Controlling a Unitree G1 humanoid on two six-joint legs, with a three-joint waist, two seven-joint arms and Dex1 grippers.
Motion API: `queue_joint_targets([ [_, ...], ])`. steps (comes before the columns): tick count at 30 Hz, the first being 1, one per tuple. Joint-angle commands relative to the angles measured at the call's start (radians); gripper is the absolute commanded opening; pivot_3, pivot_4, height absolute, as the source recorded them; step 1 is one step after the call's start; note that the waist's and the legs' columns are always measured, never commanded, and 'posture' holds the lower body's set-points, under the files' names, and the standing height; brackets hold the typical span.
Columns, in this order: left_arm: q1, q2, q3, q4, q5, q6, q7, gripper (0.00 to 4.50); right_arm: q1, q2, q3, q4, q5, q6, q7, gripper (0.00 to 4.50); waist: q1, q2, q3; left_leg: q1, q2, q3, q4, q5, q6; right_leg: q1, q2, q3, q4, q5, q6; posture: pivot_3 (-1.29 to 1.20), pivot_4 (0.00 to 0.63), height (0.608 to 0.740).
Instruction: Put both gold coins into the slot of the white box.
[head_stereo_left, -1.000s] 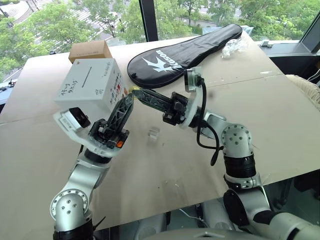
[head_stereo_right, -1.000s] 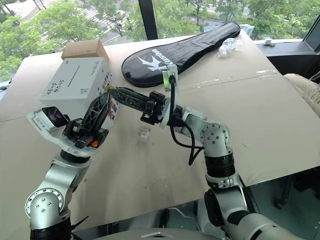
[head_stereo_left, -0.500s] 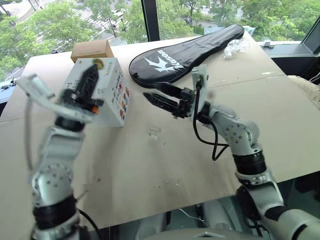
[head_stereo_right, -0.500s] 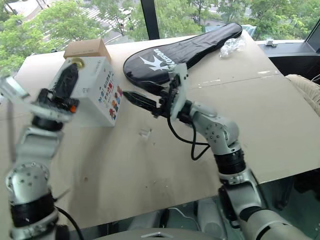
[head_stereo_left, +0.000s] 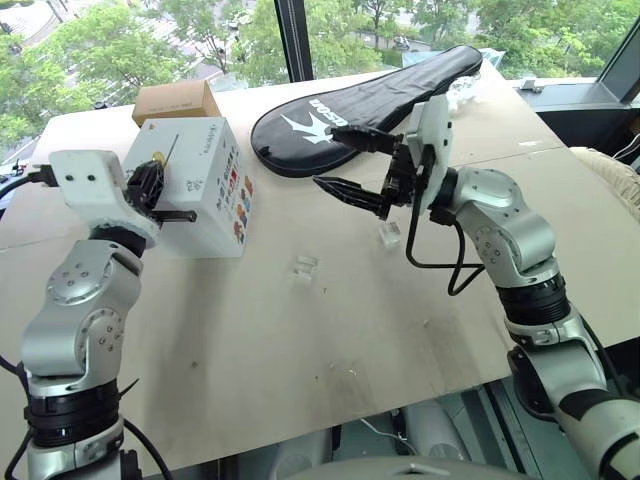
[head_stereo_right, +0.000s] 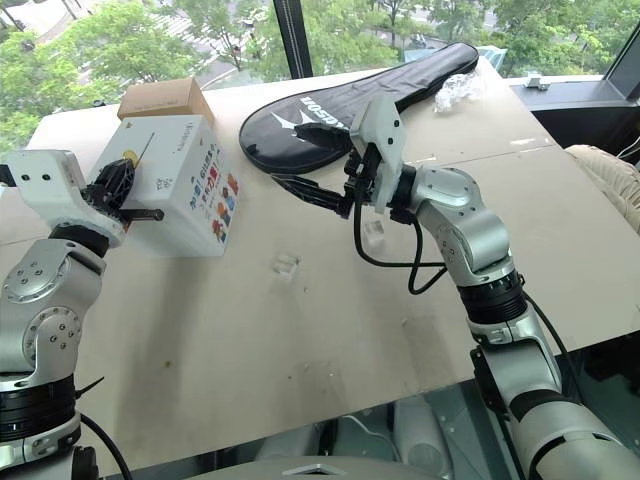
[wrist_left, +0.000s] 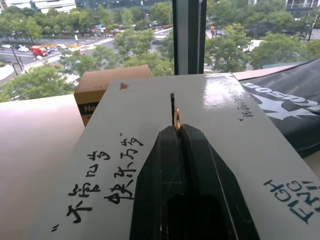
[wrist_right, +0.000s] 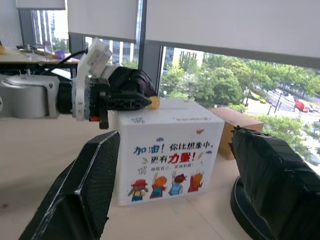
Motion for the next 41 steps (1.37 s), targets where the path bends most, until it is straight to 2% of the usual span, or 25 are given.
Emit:
queue_joint_targets([
  [1, 0.003, 0.006, 0.023, -0.004, 0.029, 0.051, -0.004, 0.0, -0.014, 0.007, -0.022, -0.021, 0.009, -0.008, 0.004, 3.8, 0.0, 0.0, 0.0, 0.0, 0.0, 0.0, 0.0, 0.0, 0.0, 0.0, 0.0, 0.0, 0.0, 0.0, 0.0, 0.0, 0.15, 0.74],
  [6, -0.022, 0.006, 0.021, -0.012, 0.032, 0.127, 0.001, 0.0, -0.009, 0.007, -0.027, -0.027, 0.015, -0.005, 0.005, 3.8, 0.001, 0.0, 0.0, 0.0, 0.0, 0.0, 0.0, 0.0, 0.0, 0.0, 0.0, 0.0, 0.001, 0.0, 0.0, 0.0, 0.15, 0.74],
  [12, -0.061, -0.05, 0.045, -0.034, -0.011, 0.192, 0.001, 0.0, -0.008, 0.013, -0.029, -0.027, 0.02, -0.004, 0.007, 3.8, 0.008, 0.0, 0.0, 0.001, 0.0, 0.0, 0.001, 0.0, 0.0, 0.0, 0.0, 0.0, 0.002, 0.0, 0.0, 0.0, 0.15, 0.74],
  [15, -0.061, -0.062, 0.055, -0.041, -0.013, 0.22, -0.001, 0.77, -0.006, 0.017, -0.031, -0.029, 0.023, 0.0, 0.004, 3.84, 0.007, 0.0, 0.0, 0.001, 0.0, 0.001, 0.002, 0.0, 0.0, 0.0, 0.0, 0.0, 0.002, 0.0, 0.0, 0.0, 0.15, 0.74],
  [19, -0.061, -0.066, 0.049, -0.043, 0.023, 0.199, -0.004, 2.78, -0.002, 0.019, -0.034, -0.035, 0.026, 0.013, -0.002, 3.84, 0.006, 0.0, 0.0, 0.001, 0.0, 0.001, 0.002, 0.0, 0.0, 0.0, 0.0, 0.0, 0.003, 0.0, 0.0, 0.0, 0.15, 0.74],
  [21, -0.082, -0.079, 0.062, -0.046, 0.034, 0.137, -0.018, 3.53, 0.002, 0.017, -0.036, -0.041, 0.027, 0.025, -0.006, 3.84, 0.008, 0.0, 0.0, 0.001, 0.0, 0.001, 0.002, 0.0, 0.0, 0.0, 0.0, 0.0, 0.003, 0.0, 0.0, 0.0, 0.15, 0.74],
  [24, -0.117, -0.115, 0.1, -0.095, -0.028, 0.056, -0.073, 3.53, 0.031, 0.003, -0.044, -0.062, 0.04, 0.052, -0.009, 3.84, 0.011, 0.0, 0.0, 0.0, 0.0, 0.0, 0.003, 0.0, 0.0, 0.0, 0.0, -0.001, 0.003, 0.0, 0.0, 0.0, 0.15, 0.74],
  [27, -0.101, -0.152, 0.127, -0.199, -0.204, 0.065, -0.156, 3.53, 0.11, -0.036, -0.056, -0.103, 0.053, 0.079, 0.001, 3.84, 0.014, -0.001, -0.001, -0.004, 0.0, -0.003, 0.005, 0.0, 0.0, 0.0, -0.001, -0.002, 0.001, 0.0, 0.0, 0.0, 0.15, 0.74],
  [29, 0.022, -0.128, 0.11, -0.305, -0.327, 0.144, -0.225, 3.53, 0.201, -0.09, -0.068, -0.138, 0.054, 0.085, 0.021, 3.84, 0.012, -0.001, -0.001, -0.005, 0.0, -0.004, 0.005, 0.0, 0.0, 0.001, -0.002, -0.003, -0.001, 0.0, 0.0, 0.0, 0.15, 0.74],
  [30, 0.103, -0.102, 0.089, -0.351, -0.34, 0.179, -0.259, 3.53, 0.243, -0.115, -0.079, -0.152, 0.062, 0.098, 0.027, 3.84, 0.01, -0.001, -0.001, -0.004, 0.0, -0.003, 0.005, 0.0, 0.0, 0.002, -0.002, -0.002, -0.003, 0.0, 0.0, 0.0, 0.15, 0.74],
  [31, 0.178, -0.076, 0.072, -0.39, -0.34, 0.202, -0.281, 3.53, 0.278, -0.134, -0.088, -0.166, 0.072, 0.108, 0.029, 3.84, 0.006, -0.001, -0.001, -0.004, 0.0, -0.002, 0.004, 0.0, 0.0, 0.002, -0.002, -0.002, -0.003, 0.0, 0.0, 0.0, 0.15, 0.74],
  [34, 0.465, -0.036, 0.018, -0.439, -0.169, 0.169, -0.326, 3.53, 0.43, -0.21, -0.132, -0.181, 0.078, 0.096, 0.058, 3.84, 0.003, -0.001, 0.0, -0.001, 0.0, 0.001, 0.0, 0.0, 0.0, 0.001, -0.001, 0.002, -0.004, 0.0, 0.0, 0.0, 0.15, 0.74],
  [38, 0.631, -0.084, 0.019, -0.362, -0.065, 0.03, -0.405, 3.53, 0.57, -0.302, -0.155, -0.136, 0.02, 0.016, 0.115, 3.84, 0.022, 0.0, 0.0, 0.002, 0.001, 0.001, -0.006, 0.0, 0.0, 0.002, 0.0, 0.001, -0.004, 0.0, -0.001, 0.0, 0.15, 0.74],
  [41, 0.693, -0.118, -0.002, -0.307, 0.005, -0.075, -0.465, 3.53, 0.637, -0.322, -0.188, -0.048, -0.002, -0.059, 0.138, 3.84, 0.034, 0.0, 0.0, 0.011, 0.002, 0.002, -0.006, 0.0, 0.0, 0.011, 0.0, 0.001, -0.006, 0.001, -0.002, 0.0, 0.15, 0.74],
])
